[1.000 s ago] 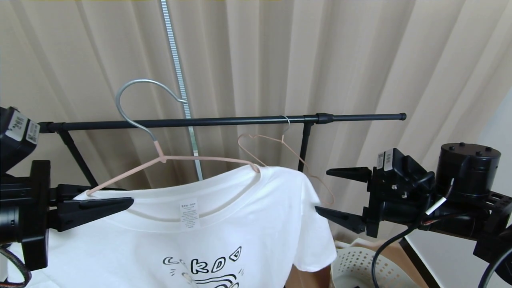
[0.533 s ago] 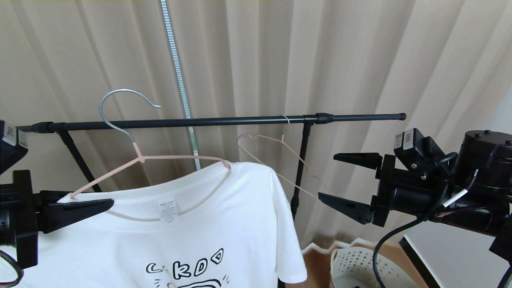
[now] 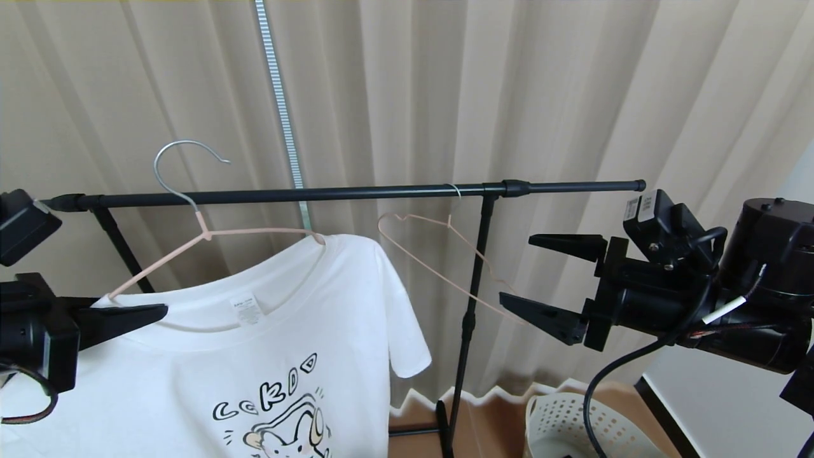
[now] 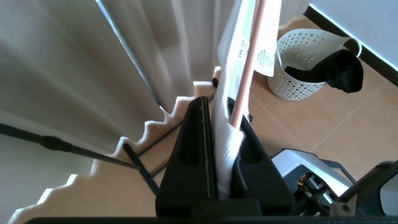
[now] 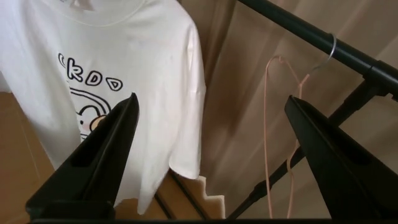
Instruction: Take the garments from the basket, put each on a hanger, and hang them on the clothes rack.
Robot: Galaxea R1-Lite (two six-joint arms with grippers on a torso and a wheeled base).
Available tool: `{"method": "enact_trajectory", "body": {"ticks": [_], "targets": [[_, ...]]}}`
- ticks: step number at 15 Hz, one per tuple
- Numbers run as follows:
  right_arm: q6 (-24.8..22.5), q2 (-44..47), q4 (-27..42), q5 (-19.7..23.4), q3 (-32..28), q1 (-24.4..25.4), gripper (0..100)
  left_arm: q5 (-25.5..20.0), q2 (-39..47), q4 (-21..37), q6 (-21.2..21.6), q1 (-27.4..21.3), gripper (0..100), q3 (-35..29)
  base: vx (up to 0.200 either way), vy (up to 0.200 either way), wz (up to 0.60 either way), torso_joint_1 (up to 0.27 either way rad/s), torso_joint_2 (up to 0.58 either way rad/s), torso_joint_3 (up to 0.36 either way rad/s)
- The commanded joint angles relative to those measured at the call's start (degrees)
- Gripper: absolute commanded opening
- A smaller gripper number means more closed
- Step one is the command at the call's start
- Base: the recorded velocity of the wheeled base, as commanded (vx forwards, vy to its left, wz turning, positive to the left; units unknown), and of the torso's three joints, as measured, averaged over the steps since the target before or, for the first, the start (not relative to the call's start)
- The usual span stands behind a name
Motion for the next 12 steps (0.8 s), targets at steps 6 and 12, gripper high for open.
{"method": "enact_trajectory", "body": {"ticks": [6,12], "targets": [[-0.12,0.42,-0.18,-0.78,-0.15,0.03,100,11.95,15.61,-0.66,-11.38,-10.02,0,-10.32,0.000,0.000,0.00,0.000,0.00,0.000],[-0.12,0.15,-0.27,-0.78,-0.68,-0.23,100,16.79,27.65,-0.66,-16.91,-15.47,0,-20.52,0.000,0.000,0.00,0.000,0.00,0.000]]}}
